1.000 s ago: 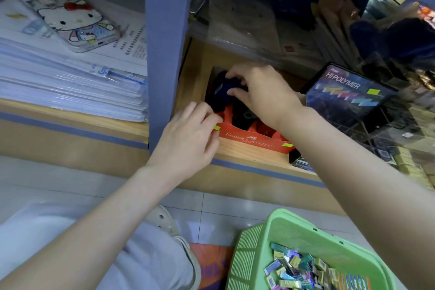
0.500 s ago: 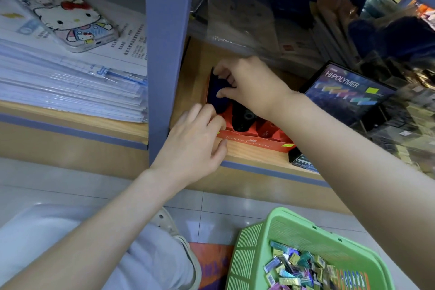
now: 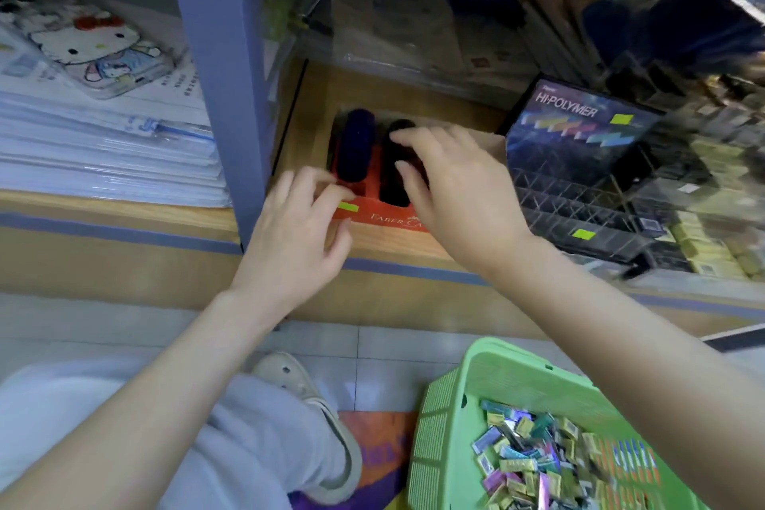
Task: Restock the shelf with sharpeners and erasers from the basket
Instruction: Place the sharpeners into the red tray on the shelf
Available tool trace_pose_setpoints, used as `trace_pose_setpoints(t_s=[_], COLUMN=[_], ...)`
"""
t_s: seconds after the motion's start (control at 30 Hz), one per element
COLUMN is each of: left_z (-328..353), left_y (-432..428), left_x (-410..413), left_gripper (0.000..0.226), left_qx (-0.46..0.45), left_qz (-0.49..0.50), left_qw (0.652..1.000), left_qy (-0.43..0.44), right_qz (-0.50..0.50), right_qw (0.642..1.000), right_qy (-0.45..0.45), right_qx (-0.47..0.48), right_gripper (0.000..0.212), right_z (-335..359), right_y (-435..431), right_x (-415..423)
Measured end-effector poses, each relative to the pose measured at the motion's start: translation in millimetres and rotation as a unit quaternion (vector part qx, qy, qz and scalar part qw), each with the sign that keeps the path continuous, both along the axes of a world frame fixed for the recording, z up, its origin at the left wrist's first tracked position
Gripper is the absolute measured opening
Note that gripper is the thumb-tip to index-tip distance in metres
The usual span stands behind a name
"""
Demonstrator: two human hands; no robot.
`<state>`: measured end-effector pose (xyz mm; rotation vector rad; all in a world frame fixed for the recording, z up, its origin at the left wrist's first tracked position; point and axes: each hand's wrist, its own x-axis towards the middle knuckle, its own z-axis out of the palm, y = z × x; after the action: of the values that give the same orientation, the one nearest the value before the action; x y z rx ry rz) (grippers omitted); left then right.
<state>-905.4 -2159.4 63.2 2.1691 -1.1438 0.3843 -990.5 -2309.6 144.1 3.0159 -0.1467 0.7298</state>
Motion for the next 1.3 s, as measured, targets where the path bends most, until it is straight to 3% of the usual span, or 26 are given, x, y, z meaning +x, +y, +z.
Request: trace_pose_setpoints(t_s=[0.17,0.33,0.4,0.47,0.63,0.87,1.07,1.13,1.23,1.3], left_z=[-26,-62,-77,-94,-125,-152,-158,-157,-158,-158], left_y=[3,-27,-49,-69,-107,-128,-137,-138,-138,-138], left_x=[-44,-102,-120,-137,-164,-190,-205,-206,-207,-207], left_gripper=[0.024,0.025,0.027,0.031,0.049,0.056,0.048,0.047,0.046,0.047], left_qx=[0.010,0.114,0.147,0.178,0.241,0.219,0.170,0.170,0.171,0.176], left_qz=[-0.035,-0.158,-0.192,-0.212,-0.214,-0.183,-0.139,-0.128,-0.123,-0.125], left_qw=[0.999,0.980,0.967,0.951,0.907,0.895,0.919,0.917,0.915,0.911], left_qy=[-0.039,0.025,0.079,0.136,0.271,0.343,0.329,0.339,0.344,0.352], right_qz=[-0.022,-0.130,-0.179,-0.214,-0.239,-0.294,-0.349,-0.361,-0.362,-0.342], right_qw=[0.999,0.978,0.938,0.875,0.738,0.606,0.527,0.521,0.531,0.534], right_qy=[-0.040,0.119,0.236,0.337,0.460,0.428,0.356,0.357,0.358,0.358], right_qx=[0.017,0.109,0.182,0.273,0.432,0.603,0.688,0.686,0.677,0.685], right_gripper=[0.022,0.015,0.021,0.034,0.049,0.049,0.034,0.017,0.032,0.030], right_z=[-40,-133,-170,-208,-292,-373,-407,-410,-409,-403], right_y=[-19,-40,-44,-45,-40,-15,5,5,3,1], right_x=[-89,-190,-225,-254,-292,-272,-252,-251,-252,-254])
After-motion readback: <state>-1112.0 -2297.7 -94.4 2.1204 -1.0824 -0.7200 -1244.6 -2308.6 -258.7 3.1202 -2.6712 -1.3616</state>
